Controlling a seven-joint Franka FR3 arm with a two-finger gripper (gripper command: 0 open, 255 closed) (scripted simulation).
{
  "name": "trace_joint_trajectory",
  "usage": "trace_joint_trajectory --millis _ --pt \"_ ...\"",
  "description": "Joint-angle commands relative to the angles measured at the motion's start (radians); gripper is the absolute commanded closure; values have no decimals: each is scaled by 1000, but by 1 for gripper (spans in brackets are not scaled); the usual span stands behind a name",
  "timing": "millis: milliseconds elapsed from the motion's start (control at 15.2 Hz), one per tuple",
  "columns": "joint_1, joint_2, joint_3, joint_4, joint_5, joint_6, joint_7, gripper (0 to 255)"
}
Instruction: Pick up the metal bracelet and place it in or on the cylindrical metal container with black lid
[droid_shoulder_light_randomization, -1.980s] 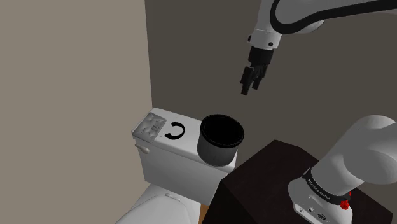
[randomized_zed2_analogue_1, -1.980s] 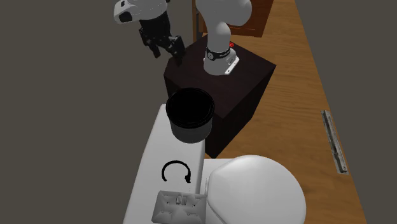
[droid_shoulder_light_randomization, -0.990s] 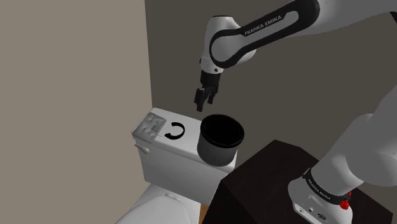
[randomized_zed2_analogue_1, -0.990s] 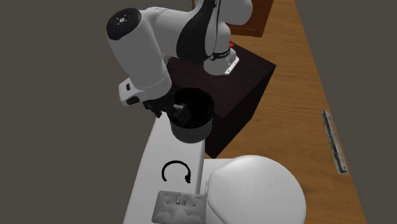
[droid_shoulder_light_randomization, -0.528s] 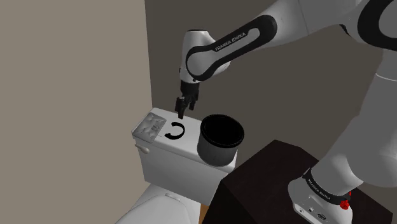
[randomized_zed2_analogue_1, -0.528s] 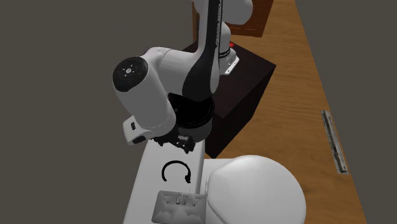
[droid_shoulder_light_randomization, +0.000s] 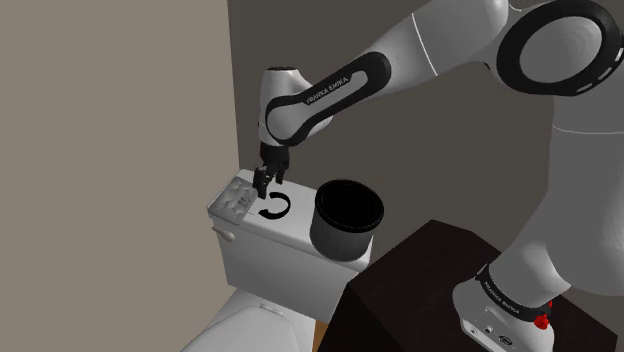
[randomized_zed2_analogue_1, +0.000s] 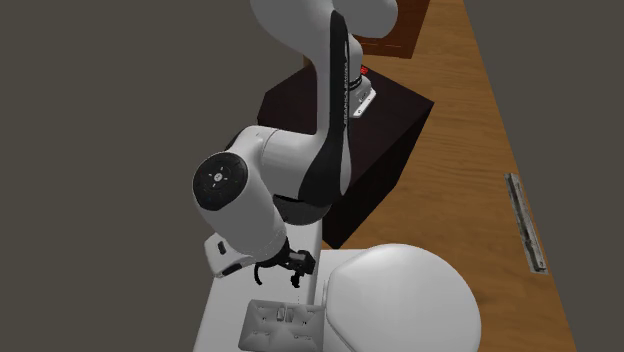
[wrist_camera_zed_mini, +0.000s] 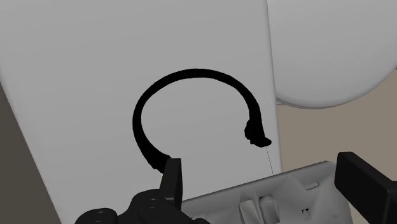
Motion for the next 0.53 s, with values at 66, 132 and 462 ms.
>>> trace_joint_trajectory --millis 66,132,462 --pt "5 26 -1 -7 -3 34 2 0" --pt "7 35 -1 -9 -4 44 3 0" --pt "9 49 -2 -11 -5 60 4 0"
